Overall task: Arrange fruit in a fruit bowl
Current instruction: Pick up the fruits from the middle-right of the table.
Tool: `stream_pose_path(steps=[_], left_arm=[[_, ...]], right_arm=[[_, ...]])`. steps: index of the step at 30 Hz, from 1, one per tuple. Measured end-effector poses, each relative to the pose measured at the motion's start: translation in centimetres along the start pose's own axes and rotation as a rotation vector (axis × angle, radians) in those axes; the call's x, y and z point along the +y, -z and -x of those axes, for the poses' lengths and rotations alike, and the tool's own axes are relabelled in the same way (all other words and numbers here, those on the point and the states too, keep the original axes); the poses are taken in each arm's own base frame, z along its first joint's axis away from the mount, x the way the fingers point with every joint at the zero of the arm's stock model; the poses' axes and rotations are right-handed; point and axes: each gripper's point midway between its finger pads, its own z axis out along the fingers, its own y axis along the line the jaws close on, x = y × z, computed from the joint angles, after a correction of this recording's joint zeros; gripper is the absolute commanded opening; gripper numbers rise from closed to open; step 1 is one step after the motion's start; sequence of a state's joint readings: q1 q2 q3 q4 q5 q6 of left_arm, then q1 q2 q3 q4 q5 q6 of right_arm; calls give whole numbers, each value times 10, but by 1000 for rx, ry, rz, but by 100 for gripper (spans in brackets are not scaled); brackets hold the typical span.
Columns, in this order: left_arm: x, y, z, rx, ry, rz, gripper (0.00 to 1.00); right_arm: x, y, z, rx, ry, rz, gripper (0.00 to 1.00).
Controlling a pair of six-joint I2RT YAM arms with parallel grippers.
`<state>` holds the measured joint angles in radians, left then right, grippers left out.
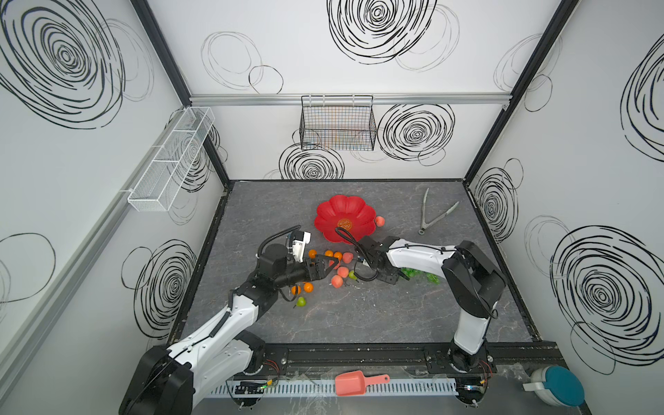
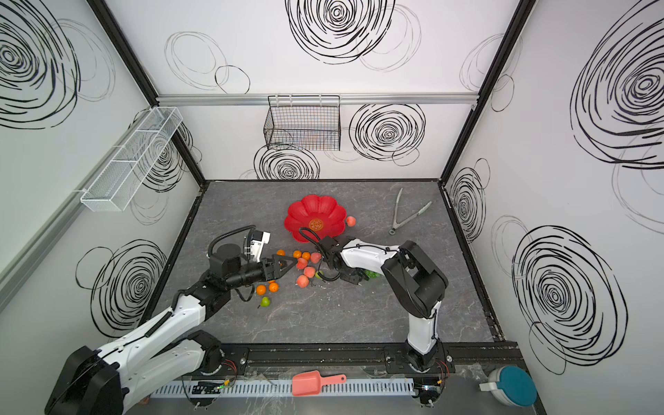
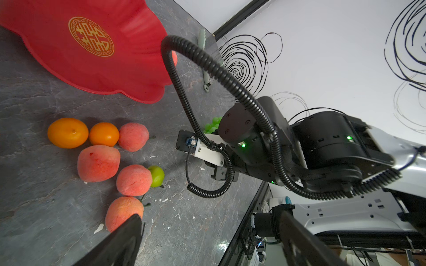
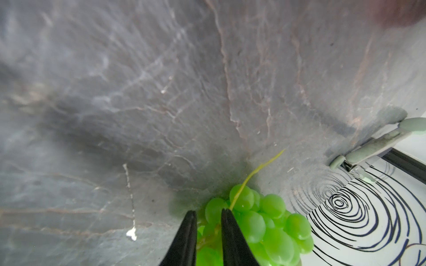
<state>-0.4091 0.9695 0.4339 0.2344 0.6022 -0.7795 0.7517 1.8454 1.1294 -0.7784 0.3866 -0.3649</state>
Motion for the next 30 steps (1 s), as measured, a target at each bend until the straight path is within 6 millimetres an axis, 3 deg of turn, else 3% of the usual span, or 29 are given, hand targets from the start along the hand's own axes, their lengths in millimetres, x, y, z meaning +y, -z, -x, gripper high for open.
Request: stream_pose_path(steps=[6, 16, 21, 26, 30], left_arm=[[0, 0, 0, 0, 0, 0, 96], [0, 0, 1, 3, 0, 3, 96], [-9, 1, 15, -20, -38, 24, 96], [-19, 2, 30, -52, -98, 55, 96], [-23, -4, 29, -41, -129, 73, 96]], right_arm=[[-2, 0, 0, 3, -3, -12, 0], [-6, -1, 0, -1, -27, -15, 0], [-20, 3, 0, -45, -140, -6, 0], [-44, 23, 4, -169, -319, 22, 0], [-60, 46, 8, -310, -446, 59, 0]])
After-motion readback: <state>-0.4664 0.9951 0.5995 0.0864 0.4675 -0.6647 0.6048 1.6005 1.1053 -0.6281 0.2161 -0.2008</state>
